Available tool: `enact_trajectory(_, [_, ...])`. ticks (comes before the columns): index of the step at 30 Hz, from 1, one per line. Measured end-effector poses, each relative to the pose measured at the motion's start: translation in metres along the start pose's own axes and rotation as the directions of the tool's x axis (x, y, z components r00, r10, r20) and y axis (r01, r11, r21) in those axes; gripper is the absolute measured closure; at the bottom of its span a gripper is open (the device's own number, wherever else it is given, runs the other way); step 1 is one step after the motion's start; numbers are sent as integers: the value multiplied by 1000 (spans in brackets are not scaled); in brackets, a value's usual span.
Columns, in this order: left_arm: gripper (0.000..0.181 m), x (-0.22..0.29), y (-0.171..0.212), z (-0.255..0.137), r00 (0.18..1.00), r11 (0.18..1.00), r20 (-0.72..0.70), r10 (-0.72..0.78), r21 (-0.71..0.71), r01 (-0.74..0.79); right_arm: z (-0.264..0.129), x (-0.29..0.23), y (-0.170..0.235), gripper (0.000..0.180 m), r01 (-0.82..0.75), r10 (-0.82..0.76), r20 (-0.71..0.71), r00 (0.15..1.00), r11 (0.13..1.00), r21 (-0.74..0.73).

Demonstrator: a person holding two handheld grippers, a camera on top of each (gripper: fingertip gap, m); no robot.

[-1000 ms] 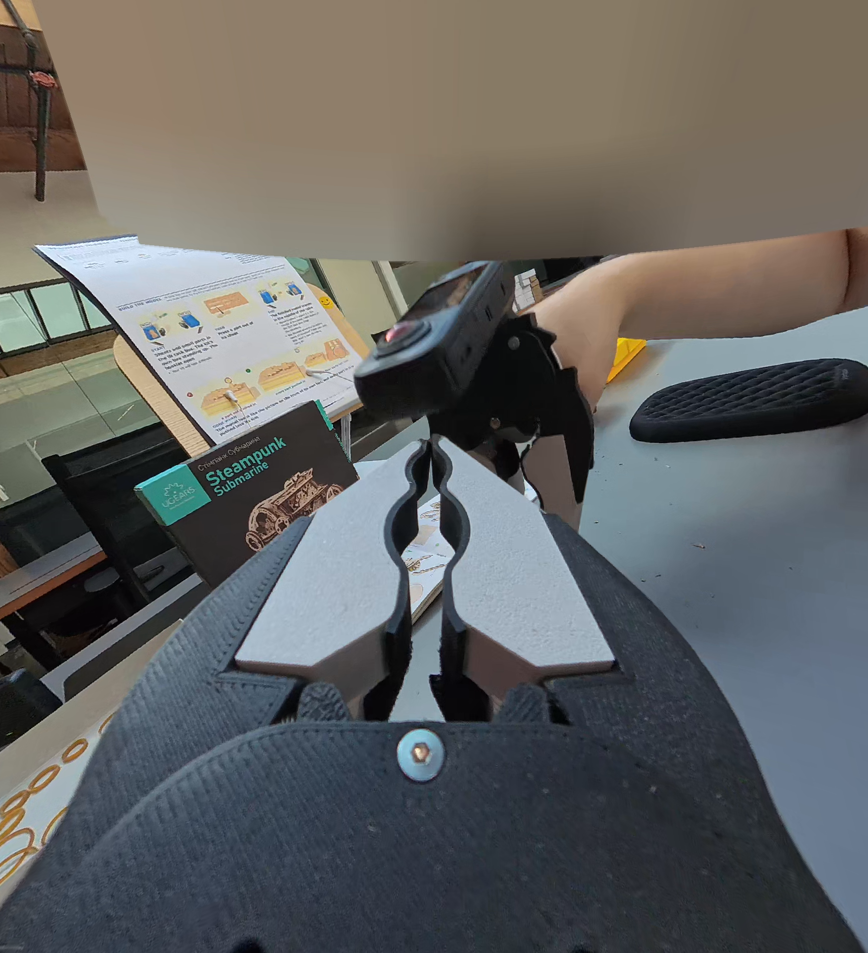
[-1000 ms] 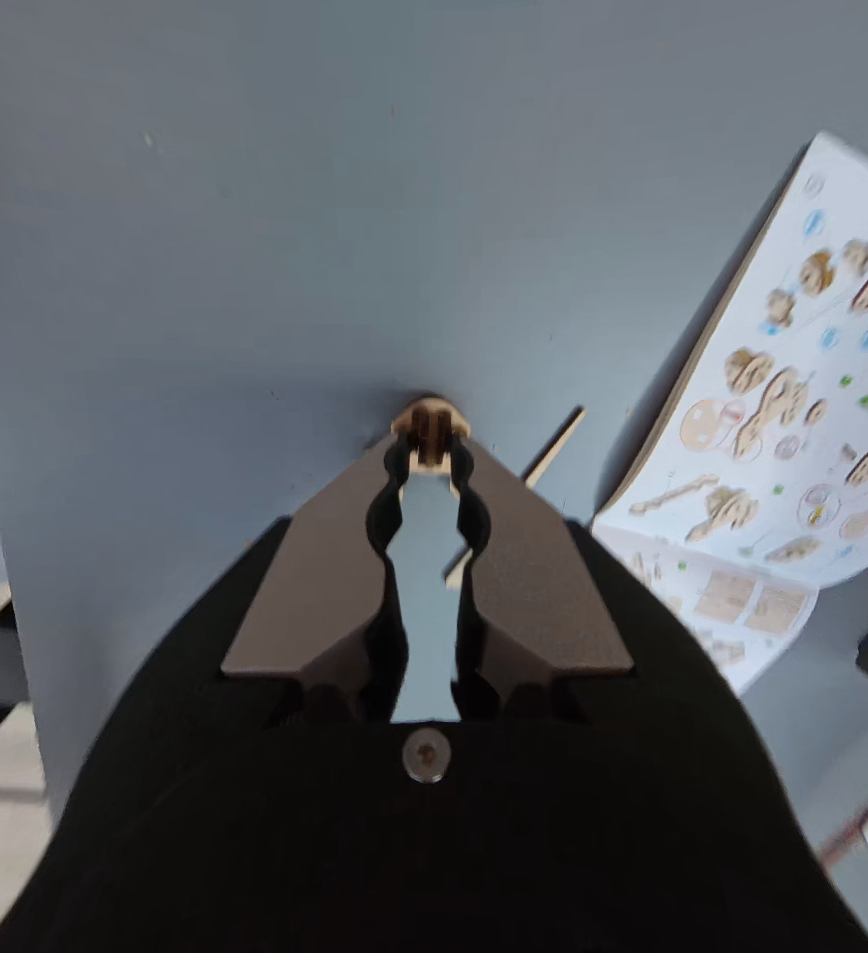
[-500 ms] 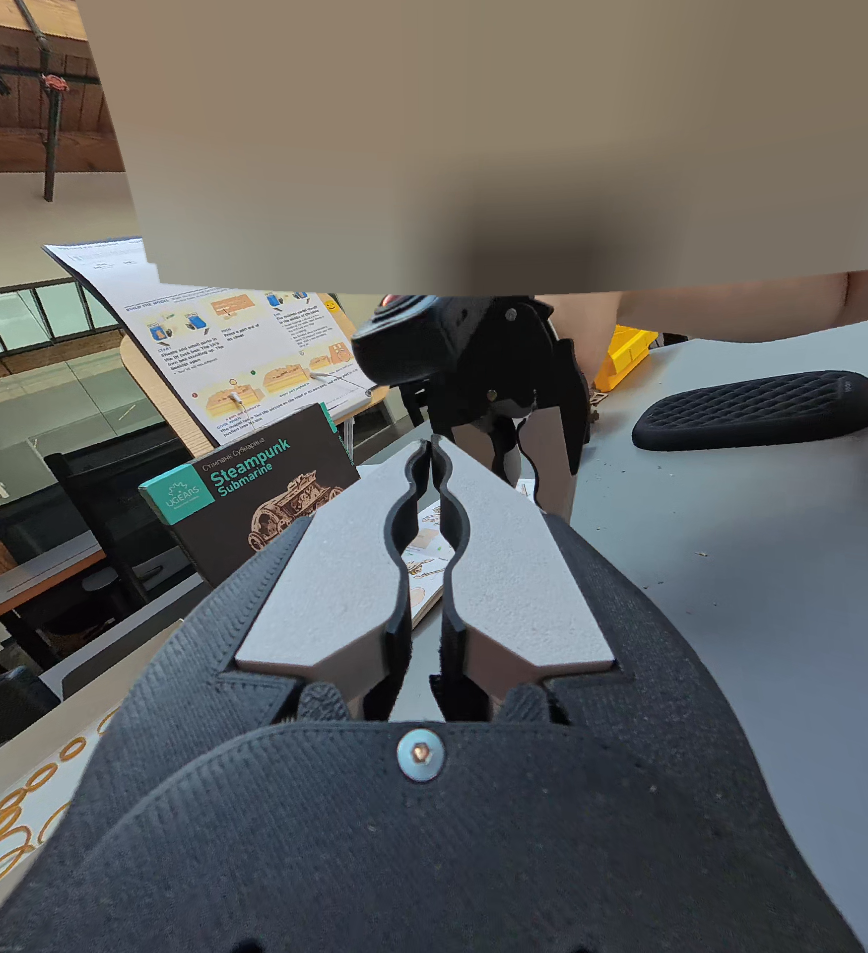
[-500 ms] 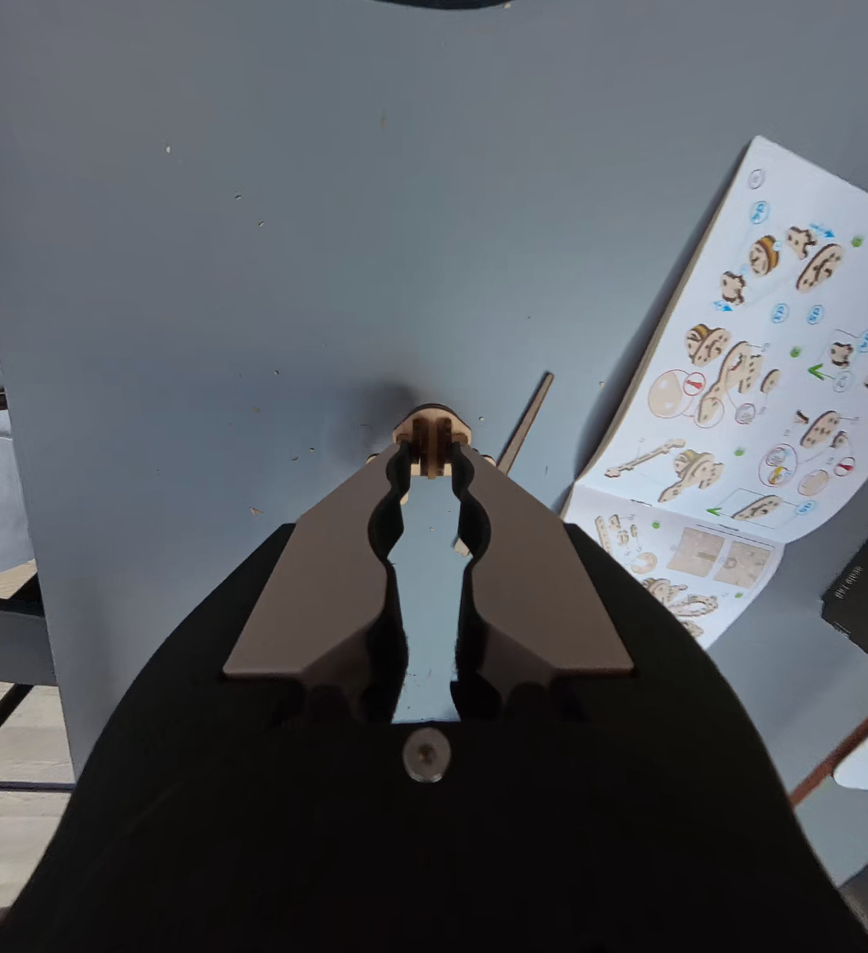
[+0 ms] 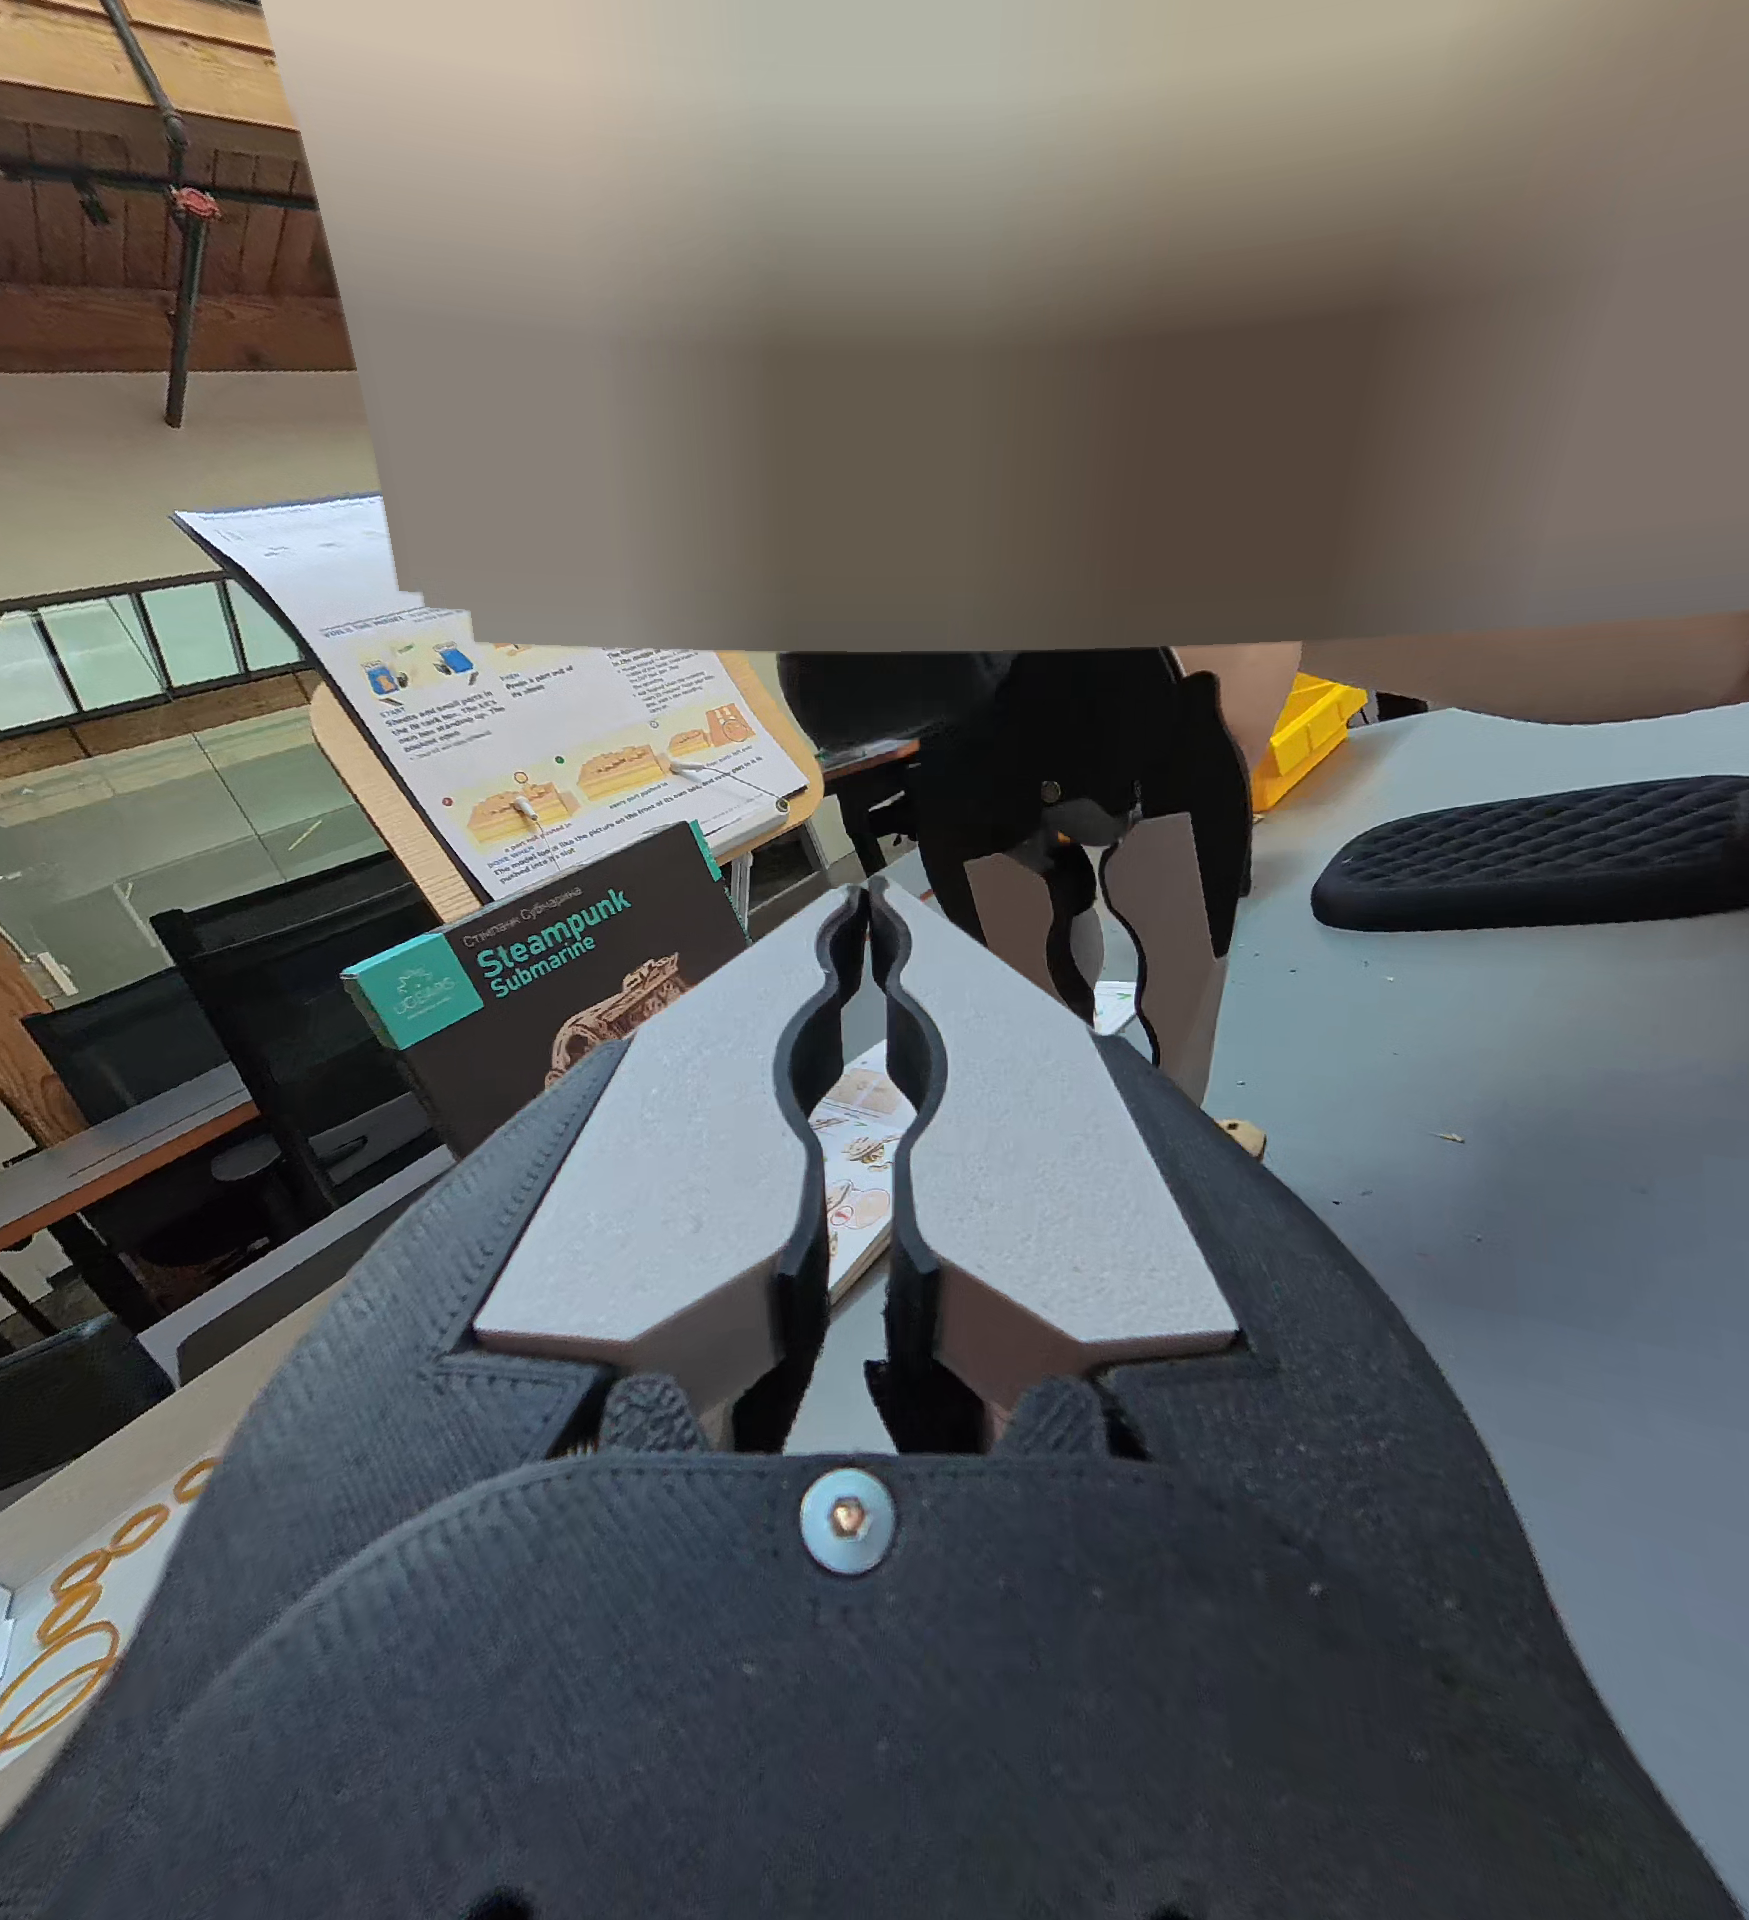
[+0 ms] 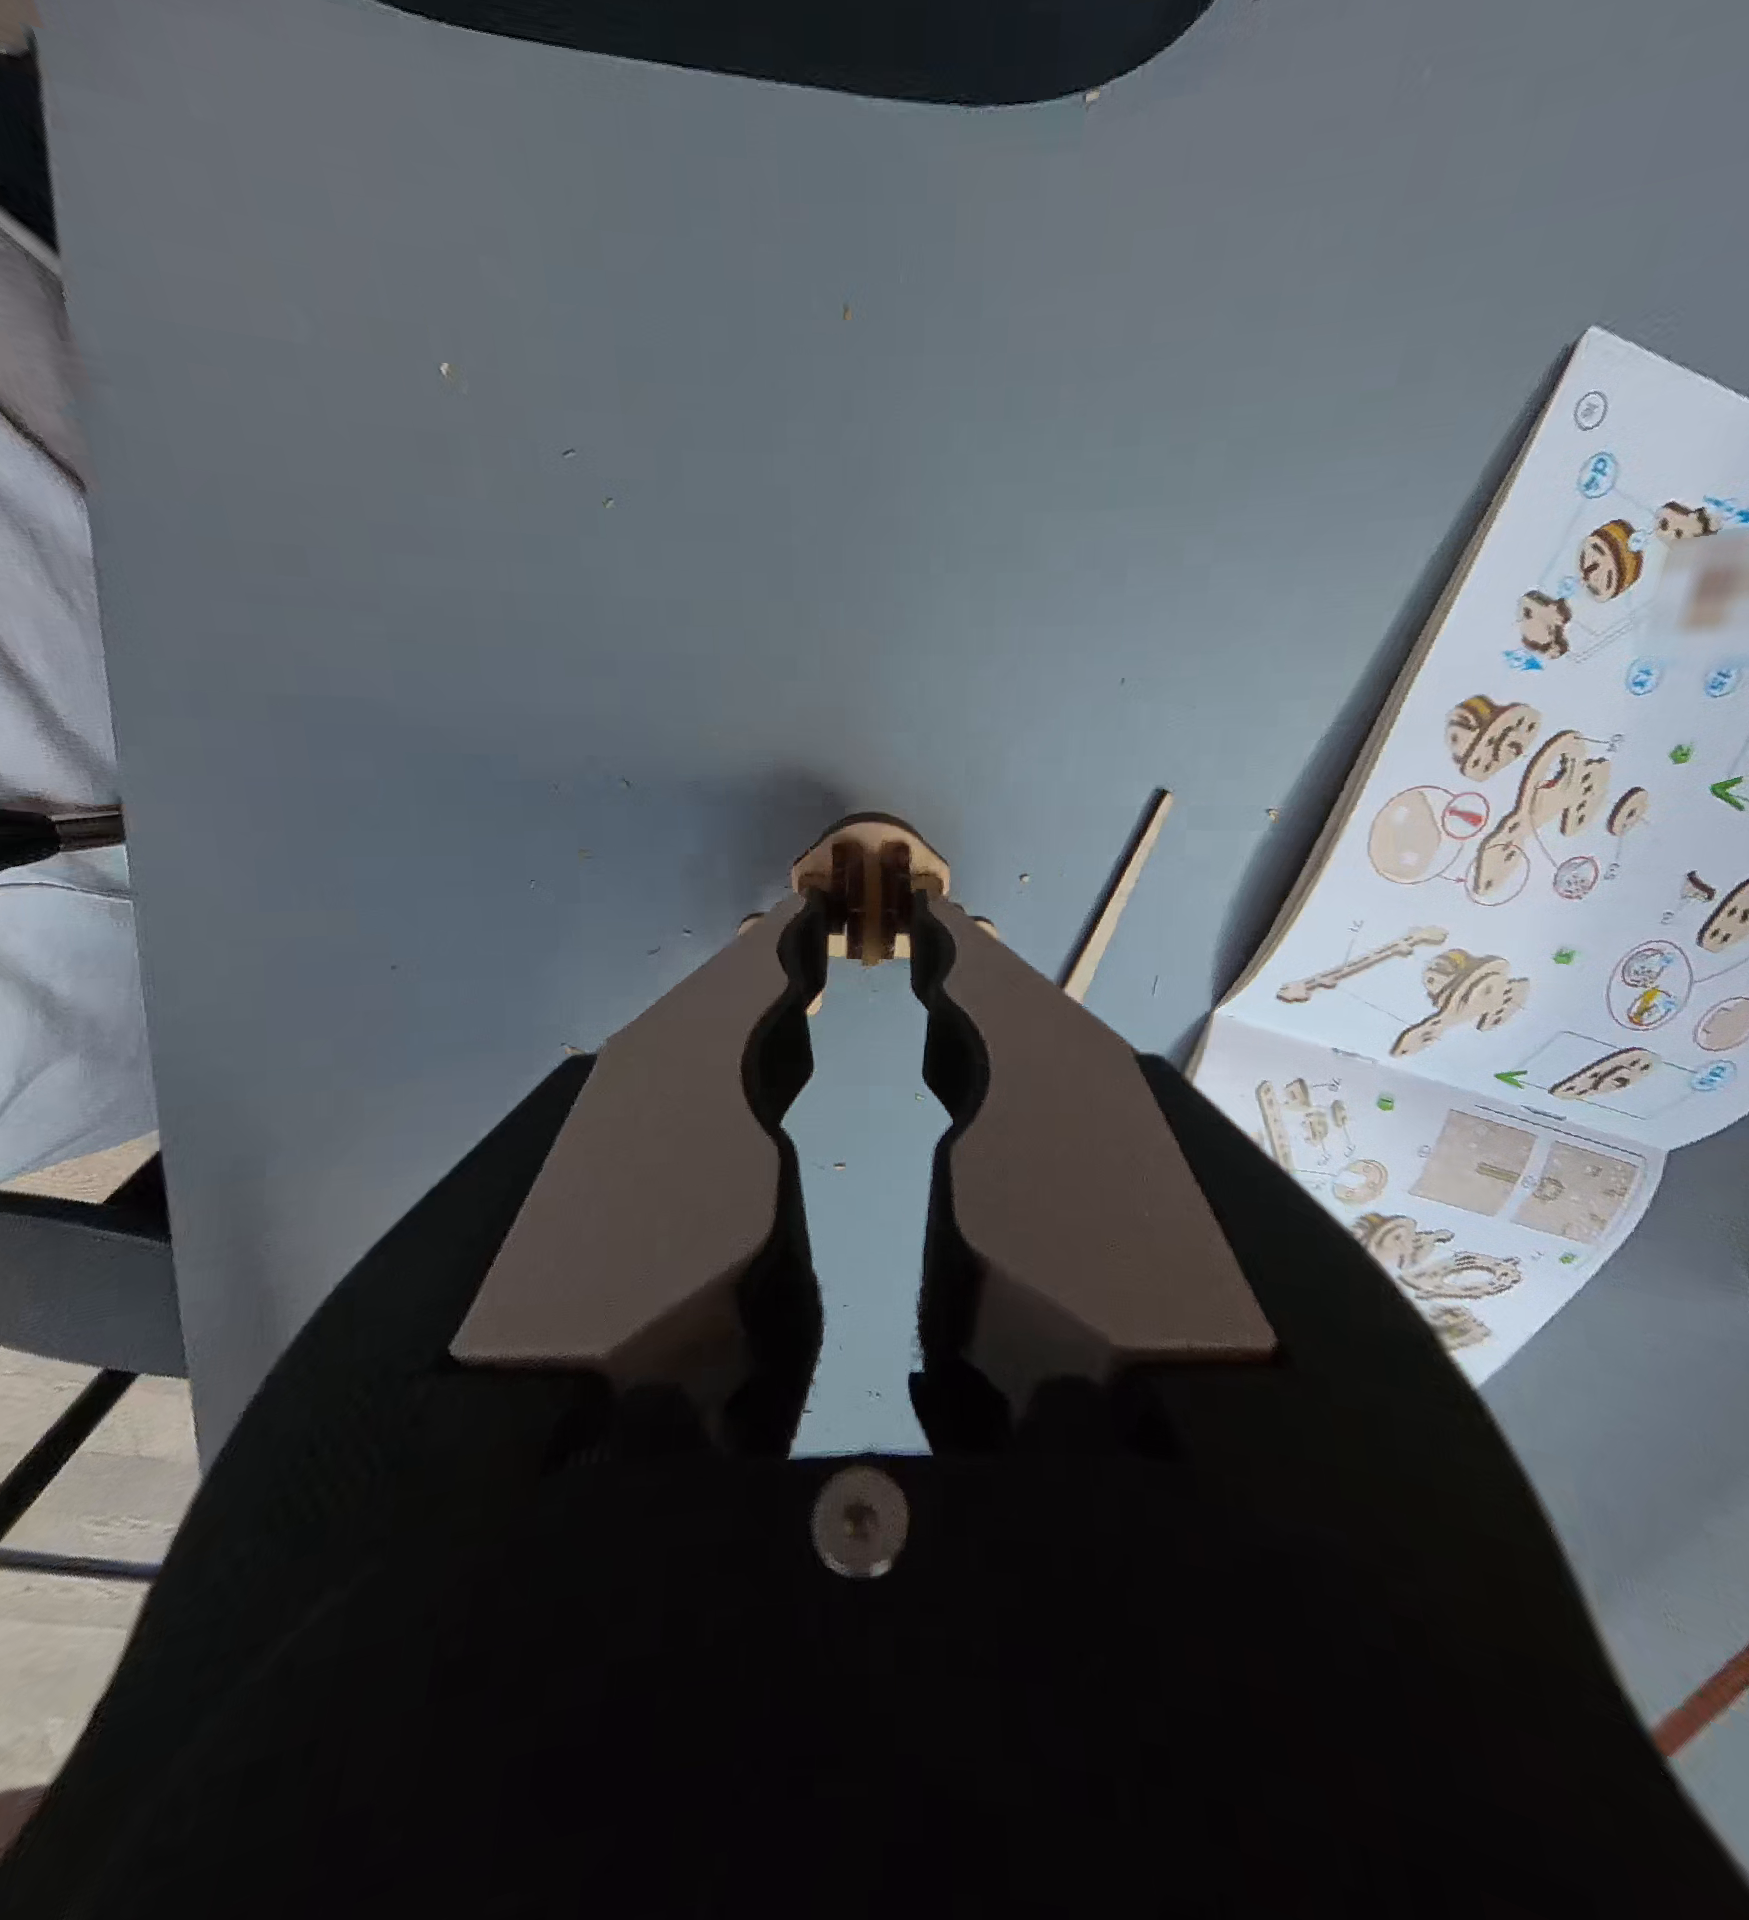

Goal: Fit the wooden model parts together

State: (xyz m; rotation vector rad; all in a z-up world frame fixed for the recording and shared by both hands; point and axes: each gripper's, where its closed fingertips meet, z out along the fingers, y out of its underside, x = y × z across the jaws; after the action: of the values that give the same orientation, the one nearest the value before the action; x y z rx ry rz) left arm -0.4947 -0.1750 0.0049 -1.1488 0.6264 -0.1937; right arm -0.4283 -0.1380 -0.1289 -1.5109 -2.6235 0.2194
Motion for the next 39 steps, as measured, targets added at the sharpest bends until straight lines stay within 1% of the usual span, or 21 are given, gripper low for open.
enact_trajectory(2, [181, -12, -9, -6, 998, 998, 52, -29, 49, 26, 18, 6, 25, 159, -35, 37, 13, 999, 993, -113])
enact_trajectory(3, [181, -18, -12, -9, 996, 997, 78, -47, 73, 41, 15, 5, 13, 167, -51, 52, 35, 998, 998, -26])
enact_trajectory(6, [181, -30, -22, -18, 988, 988, 134, -80, 140, 61, 4, 8, 12, 167, -49, 49, -10, 999, 999, -15])
enact_trajectory(8, [181, -39, -29, -25, 979, 982, 189, -74, 182, 39, 18, 4, 22, 166, -48, 49, 10, 999, 994, -100])
enact_trajectory(9, [181, -41, -33, -28, 976, 979, 208, -71, 204, 28, 14, 2, 15, 166, -39, 40, 15, 999, 997, -62])
enact_trajectory(10, [181, -43, -36, -31, 973, 975, 217, -75, 222, 26, 9, 4, 19, 166, -32, 30, -13, 999, 995, -93])
enact_trajectory(12, [181, -46, -37, -33, 971, 970, 219, -100, 238, 47, 5, 5, 11, 167, -22, 21, -39, 999, 999, -47])
enact_trajectory(14, [181, -45, -36, -32, 972, 968, 202, -124, 240, 73, 18, 4, 19, 168, -24, 21, -24, 999, 994, -111])
enact_trajectory(18, [181, -45, -35, -33, 972, 967, 194, -133, 241, 84, 9, 2, 11, 167, -4, 0, -46, 999, 997, -74])
enact_trajectory(19, [181, -45, -35, -32, 972, 967, 193, -134, 242, 86, 17, 0, 26, 156, -6, 3, -19, 1000, 987, -160])
enact_trajectory(20, [181, -45, -35, -32, 972, 967, 189, -136, 238, 89, 16, 2, 17, 168, -18, 16, -22, 1000, 994, -103])
enact_trajectory(21, [181, -44, -34, -31, 973, 968, 185, -138, 233, 93, 10, 4, 19, 166, -20, 17, -31, 999, 994, -112])
enact_trajectory(23, [181, -43, -33, -30, 974, 969, 182, -138, 226, 95, 10, 2, 6, 167, -26, 26, -12, 1000, 999, -23])
enact_trajectory(24, [181, -43, -32, -30, 974, 969, 181, -139, 226, 96, 19, -3, 20, 158, -33, 36, 28, 999, 993, -109])
enact_trajectory(25, [181, -43, -32, -30, 974, 969, 178, -140, 225, 98, 16, -3, 11, 166, -32, 35, 51, 998, 999, -42])
enact_trajectory(26, [181, -43, -32, -29, 974, 969, 176, -143, 223, 102, 11, 0, 16, 166, -31, 34, 53, 998, 998, -59])
enact_trajectory(28, [181, -43, -31, -29, 974, 969, 169, -148, 221, 109, -9, 0, 0, 166, -102, 88, 132, 987, 990, 101])
enact_trajectory(31, [181, -38, -30, -27, 979, 969, 135, -152, 214, 121, -58, 2, -26, 166, -208, 116, 246, 962, 898, 388])
enact_trajectory(33, [181, -28, -28, -21, 985, 970, 65, -162, 195, 147, -86, -4, -37, 166, -240, 82, 312, 947, 824, 513])
enact_trajectory(36, [181, -2, -23, -11, 984, 975, -78, -161, 143, 170, -111, -14, -44, 166, -262, 36, 362, 931, 756, 599])
enact_trajectory(39, [181, 17, -19, -5, 985, 989, -142, -97, 102, 112, -128, -22, -51, 166, -312, 11, 426, 904, 699, 643])
